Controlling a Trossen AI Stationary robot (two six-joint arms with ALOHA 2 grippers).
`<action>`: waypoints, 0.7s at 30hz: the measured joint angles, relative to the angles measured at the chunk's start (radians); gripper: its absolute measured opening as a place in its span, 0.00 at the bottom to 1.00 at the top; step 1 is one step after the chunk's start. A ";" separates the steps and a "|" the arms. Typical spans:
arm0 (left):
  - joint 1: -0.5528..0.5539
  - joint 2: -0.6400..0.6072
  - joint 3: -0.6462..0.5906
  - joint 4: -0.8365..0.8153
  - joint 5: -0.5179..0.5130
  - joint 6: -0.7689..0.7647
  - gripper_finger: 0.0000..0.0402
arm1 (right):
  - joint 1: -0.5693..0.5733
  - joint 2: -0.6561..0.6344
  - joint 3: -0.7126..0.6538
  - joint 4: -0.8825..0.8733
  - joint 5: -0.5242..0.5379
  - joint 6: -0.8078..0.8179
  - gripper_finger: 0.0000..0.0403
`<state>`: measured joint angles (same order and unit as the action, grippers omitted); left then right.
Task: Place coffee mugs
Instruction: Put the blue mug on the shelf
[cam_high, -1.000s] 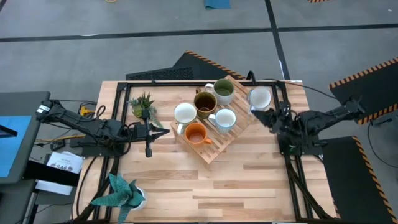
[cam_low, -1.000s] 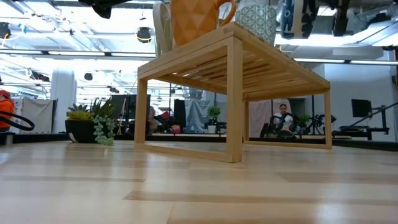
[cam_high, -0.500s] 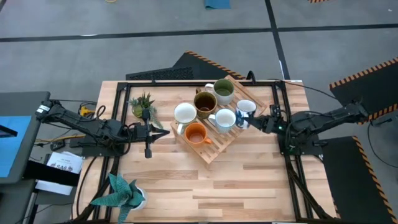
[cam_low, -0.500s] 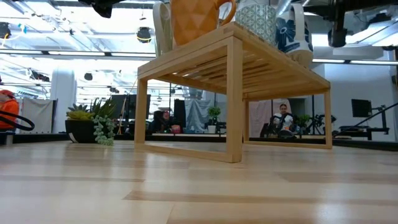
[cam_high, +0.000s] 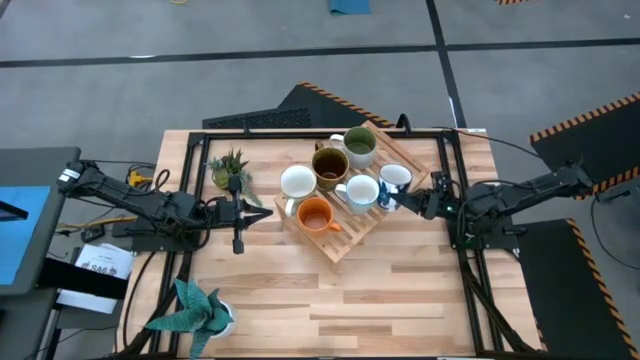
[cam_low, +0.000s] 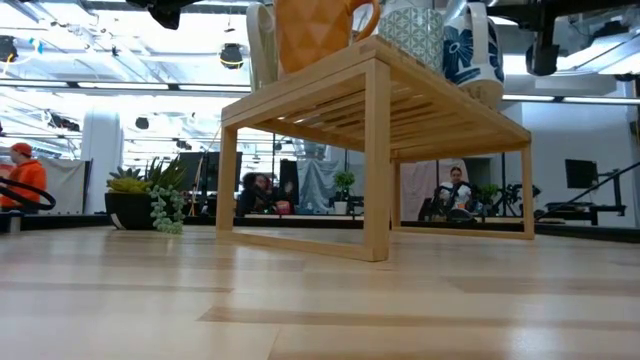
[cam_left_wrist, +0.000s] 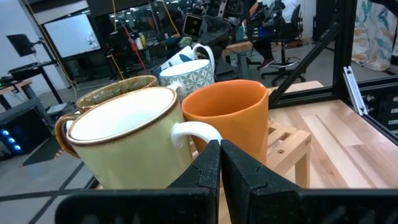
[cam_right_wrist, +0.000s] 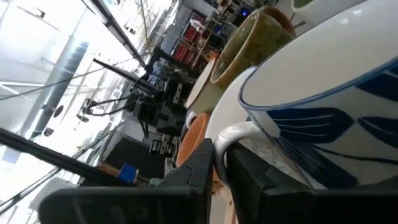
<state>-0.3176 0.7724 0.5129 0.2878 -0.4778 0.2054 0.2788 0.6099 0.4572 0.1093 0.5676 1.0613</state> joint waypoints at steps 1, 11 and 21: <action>0.000 0.000 0.000 0.000 0.000 0.000 0.00 | -0.001 0.006 0.001 -0.001 0.006 0.000 0.16; 0.000 0.000 0.000 0.000 0.000 0.000 0.00 | -0.021 0.047 0.001 0.030 0.021 -0.116 0.18; 0.000 0.000 0.000 -0.001 0.001 0.000 0.00 | -0.017 0.064 -0.004 0.085 0.038 -0.321 0.18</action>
<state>-0.3176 0.7727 0.5129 0.2867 -0.4770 0.2054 0.2618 0.6743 0.4534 0.1940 0.6060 0.7403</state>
